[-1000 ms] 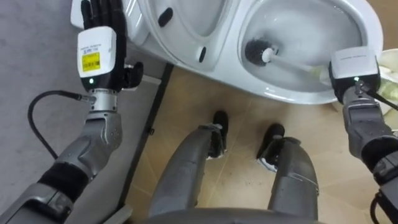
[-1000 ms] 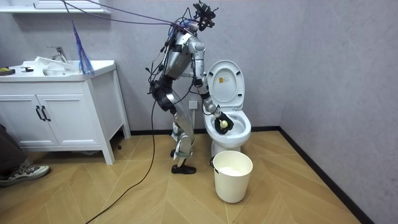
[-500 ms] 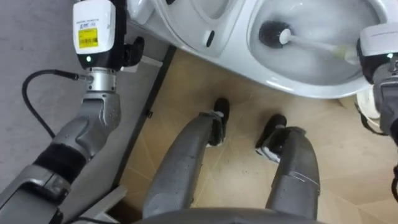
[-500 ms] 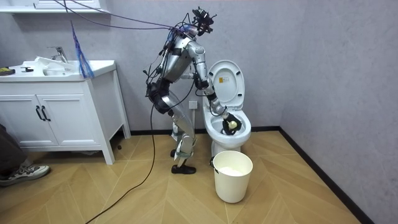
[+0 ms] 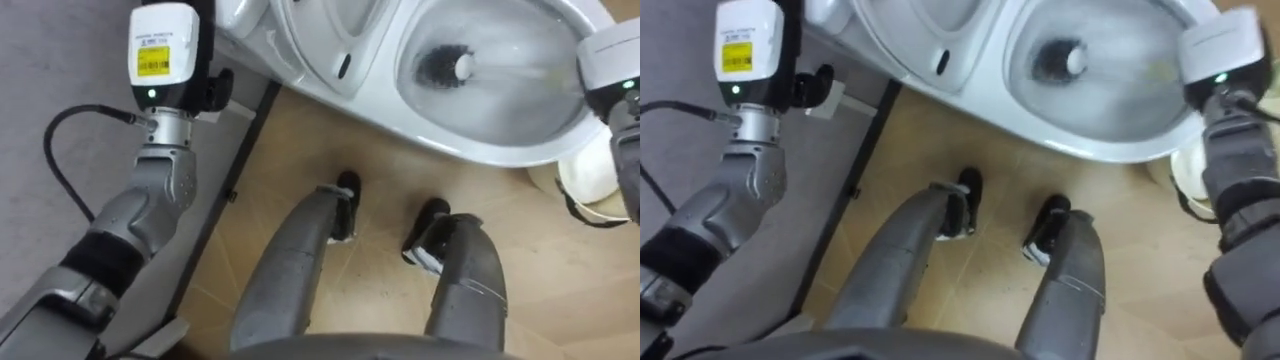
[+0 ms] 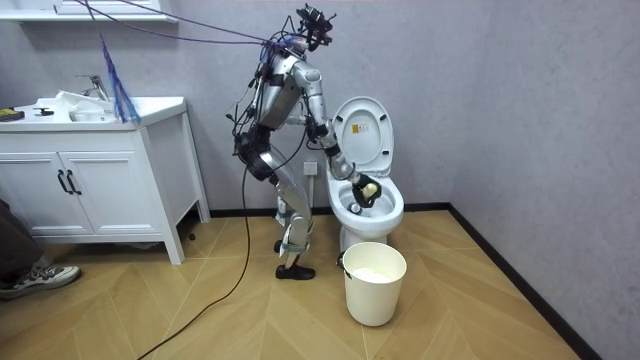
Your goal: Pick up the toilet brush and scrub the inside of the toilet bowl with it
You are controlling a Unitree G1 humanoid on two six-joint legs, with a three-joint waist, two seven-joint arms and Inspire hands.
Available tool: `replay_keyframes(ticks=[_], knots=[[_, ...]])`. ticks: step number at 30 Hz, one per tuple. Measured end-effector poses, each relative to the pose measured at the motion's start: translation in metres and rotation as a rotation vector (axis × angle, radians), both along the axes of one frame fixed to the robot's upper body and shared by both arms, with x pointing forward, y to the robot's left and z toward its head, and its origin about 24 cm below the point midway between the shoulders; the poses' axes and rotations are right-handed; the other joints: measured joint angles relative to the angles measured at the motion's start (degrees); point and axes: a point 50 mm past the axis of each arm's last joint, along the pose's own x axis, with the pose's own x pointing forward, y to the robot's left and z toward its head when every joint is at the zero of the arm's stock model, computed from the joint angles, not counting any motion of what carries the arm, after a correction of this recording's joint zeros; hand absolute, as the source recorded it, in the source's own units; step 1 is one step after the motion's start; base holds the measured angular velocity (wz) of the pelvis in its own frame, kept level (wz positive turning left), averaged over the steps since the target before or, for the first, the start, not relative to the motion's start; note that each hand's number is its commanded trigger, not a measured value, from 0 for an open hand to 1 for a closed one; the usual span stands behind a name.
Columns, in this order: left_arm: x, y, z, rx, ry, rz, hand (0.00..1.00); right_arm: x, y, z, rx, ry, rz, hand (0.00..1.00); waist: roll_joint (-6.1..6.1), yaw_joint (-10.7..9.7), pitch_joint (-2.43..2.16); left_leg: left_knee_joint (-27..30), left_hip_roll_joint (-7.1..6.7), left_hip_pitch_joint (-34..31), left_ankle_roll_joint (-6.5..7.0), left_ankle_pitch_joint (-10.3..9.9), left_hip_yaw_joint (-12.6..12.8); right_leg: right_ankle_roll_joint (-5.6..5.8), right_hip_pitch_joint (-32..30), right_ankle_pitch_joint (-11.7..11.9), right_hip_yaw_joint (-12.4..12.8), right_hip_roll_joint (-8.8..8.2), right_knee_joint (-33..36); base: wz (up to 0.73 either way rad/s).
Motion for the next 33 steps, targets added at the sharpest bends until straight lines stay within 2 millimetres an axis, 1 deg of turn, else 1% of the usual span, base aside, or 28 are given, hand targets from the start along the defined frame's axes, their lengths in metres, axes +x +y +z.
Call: replay_keyframes(ticks=[1, 2, 3, 4, 5, 7, 10, 13, 16, 18, 19, 20, 21, 22, 23, 24, 25, 26, 27, 28, 29, 31, 33], knots=[[-0.004, 0.000, -0.006, -0.013, 0.022, 0.007, 0.00, -0.003, -0.001, -0.002, 0.017, -0.011, -0.044, 1.00, 0.76, 0.04, -0.25, -0.83, -0.10, 0.19, 0.22, 0.26, 0.36, 0.05, -0.32, 0.17, 0.47, -0.30, -0.08, -0.05], [-0.008, 0.000, -0.009, -0.018, 0.035, 0.010, 0.00, -0.006, 0.000, -0.007, 0.040, -0.011, -0.066, 1.00, 1.14, -0.06, -0.30, -1.30, -0.17, 0.57, 0.26, 0.30, 0.66, -0.10, -0.30, 0.27, 0.68, -0.42, -0.19, -0.04], [-0.009, 0.000, -0.011, -0.020, 0.038, 0.013, 0.00, -0.008, 0.000, -0.009, 0.050, -0.007, -0.074, 1.00, 1.21, -0.33, -0.35, -1.57, -0.19, 0.79, 0.21, 0.33, 0.72, -0.10, -0.18, 0.26, 0.79, -0.36, -0.36, -0.04], [-0.012, 0.002, -0.013, -0.026, 0.041, 0.027, 0.00, -0.010, 0.003, -0.014, 0.073, -0.006, -0.083, 1.00, 1.57, -0.58, -0.58, -1.85, -0.10, 0.91, 0.06, 0.42, 0.67, -0.22, 0.36, 0.35, 0.56, 0.21, -1.25, 0.00], [-0.014, 0.004, -0.015, -0.030, 0.044, 0.035, 0.00, -0.015, 0.007, -0.021, 0.092, 0.004, -0.086, 1.00, 2.00, -1.49, -0.60, -2.06, 0.07, 1.17, -0.11, 0.41, 0.19, -0.39, 1.17, 0.45, -0.07, 0.62, -2.06, 0.06], [-0.018, 0.004, -0.019, -0.037, 0.047, 0.050, 0.00, -0.019, 0.012, -0.028, 0.129, 0.007, -0.103, 1.00, 2.10, -2.23, -0.57, -2.97, 0.15, 1.88, -0.27, 0.46, 0.08, -0.51, 1.92, 0.36, -0.43, 0.71, -2.73, 0.08], [-0.024, 0.005, -0.023, -0.061, 0.047, 0.081, 0.00, -0.021, 0.019, -0.032, 0.139, -0.013, -0.097, 1.00, 2.34, -3.20, -0.59, -3.67, 0.31, 2.37, -0.45, 0.40, 0.09, -0.51, 2.48, 0.22, -0.52, 0.95, -3.45, 0.01], [-0.023, 0.004, -0.023, -0.068, 0.045, 0.081, 0.00, -0.023, 0.018, -0.035, 0.146, -0.009, -0.105, 1.00, 2.42, -3.12, -0.55, -3.89, 0.73, 2.82, -0.52, 0.31, 0.16, -0.59, 3.43, 0.03, -1.32, 1.14, -4.13, 0.05], [-0.021, 0.004, -0.022, -0.088, 0.047, 0.083, 0.00, -0.020, 0.015, -0.030, 0.152, -0.023, -0.118, 1.00, 2.30, -2.97, -0.47, -3.85, 0.83, 2.83, -0.66, 0.22, 0.13, -0.78, 3.44, -0.14, -1.46, 1.10, -3.99, 0.02], [-0.018, 0.003, -0.020, -0.093, 0.043, 0.081, 0.00, -0.017, 0.015, -0.028, 0.166, -0.027, -0.123, 1.00, 2.09, -2.62, -0.32, -3.89, 0.89, 2.82, -0.70, 0.21, 0.15, -0.82, 3.31, -0.16, -1.36, 1.10, -3.92, -0.02], [-0.016, 0.003, -0.018, -0.093, 0.033, 0.079, 0.00, -0.015, 0.012, -0.025, 0.183, -0.029, -0.131, 1.00, 1.47, -2.62, 0.06, -3.88, 0.90, 2.78, -0.76, 0.24, 0.30, -0.85, 2.99, -0.14, -0.92, 1.08, -3.66, -0.08], [-0.015, 0.005, -0.015, -0.084, 0.021, 0.080, 0.00, -0.013, 0.009, -0.022, 0.212, -0.036, -0.133, 1.00, 0.43, -2.37, 0.16, -3.61, 0.86, 2.26, -0.75, 0.25, 0.46, -0.98, 1.84, -0.29, -0.39, 0.59, -2.69, -0.07], [-0.014, 0.007, -0.013, -0.080, 0.009, 0.083, 0.00, -0.011, 0.008, -0.020, 0.231, -0.047, -0.134, 1.00, -0.07, -2.26, 0.17, -3.30, 0.86, 1.71, -0.75, 0.24, 0.47, -1.08, 1.21, -0.40, -0.35, 0.28, -2.08, 0.00], [-0.011, 0.009, -0.008, -0.073, -0.021, 0.079, 0.00, -0.008, 0.006, -0.016, 0.259, -0.055, -0.127, 1.00, -1.28, -2.61, 0.29, -2.69, 0.81, 0.63, -0.76, 0.25, 0.71, -1.28, -0.24, -0.53, -0.15, -0.16, -0.95, 0.00], [-0.009, 0.010, -0.005, -0.069, -0.034, 0.079, 0.00, -0.007, 0.005, -0.013, 0.271, -0.060, -0.123, 1.00, -1.78, -2.71, 0.49, -2.33, 0.76, 0.14, -0.75, 0.25, 0.83, -1.36, -0.77, -0.60, -0.04, -0.33, -0.40, 0.07], [-0.008, 0.010, -0.002, -0.068, -0.050, 0.076, 0.00, -0.004, 0.000, -0.008, 0.288, -0.075, -0.131, 1.00, -2.48, -2.68, 0.67, -1.66, 0.46, -0.80, -0.70, 0.29, 0.94, -1.52, -1.86, -0.73, -0.16, -1.02, 0.69, 0.10], [-0.004, 0.008, 0.004, -0.071, -0.072, 0.064, 0.00, 0.000, -0.006, 0.000, 0.291, -0.097, -0.144, 1.00, -2.83, -2.72, 0.71, -1.35, -0.06, -1.64, -0.54, 0.37, 0.95, -1.46, -2.97, -0.81, 0.15, -1.26, 1.61, 0.13], [-0.002, 0.008, 0.007, -0.069, -0.084, 0.057, 0.00, 0.006, -0.012, 0.012, 0.289, -0.137, -0.154, 1.00, -3.08, -2.77, 0.74, -1.36, -0.34, -2.32, -0.21, 0.73, 1.46, -1.41, -4.08, -0.80, 0.56, -1.89, 2.28, 0.08], [-0.002, 0.009, 0.007, -0.065, -0.084, 0.056, 0.00, 0.010, -0.014, 0.018, 0.292, -0.164, -0.161, 1.00, -3.24, -2.82, 0.81, -1.38, -0.48, -2.53, -0.14, 0.87, 1.74, -1.39, -4.56, -0.79, 0.84, -2.02, 2.57, 0.00], [-0.002, 0.011, 0.007, -0.044, -0.086, 0.056, 0.00, 0.017, -0.017, 0.030, 0.309, -0.223, -0.181, 1.00, -3.71, -2.94, 0.85, -1.30, -0.86, -2.83, -0.05, 1.01, 2.04, -1.35, -5.43, -0.77, 1.56, -2.28, 3.30, 0.00], [-0.002, 0.011, 0.008, -0.028, -0.090, 0.055, 0.00, 0.022, -0.022, 0.040, 0.321, -0.265, -0.209, 1.00, -3.92, -3.09, 0.81, -1.28, -1.05, -2.90, 0.01, 1.12, 2.05, -1.33, -5.57, -0.78, 1.59, -2.78, 3.56, 0.00], [-0.001, 0.011, 0.010, -0.015, -0.092, 0.051, 0.00, 0.020, -0.030, 0.043, 0.329, -0.279, -0.248, 1.00, -4.56, -2.97, 0.76, -0.90, -0.98, -2.90, 0.02, 1.17, 2.02, -1.27, -5.52, -0.82, 1.61, -2.81, 3.77, 0.05], [0.002, 0.010, 0.013, -0.014, -0.094, 0.046, 0.00, 0.015, -0.033, 0.040, 0.359, -0.282, -0.289, 1.00, -4.67, -2.97, 0.72, -0.50, -0.92, -2.89, 0.05, 1.15, 1.76, -1.23, -5.08, -0.85, 1.35, -2.41, 3.65, 0.00]])
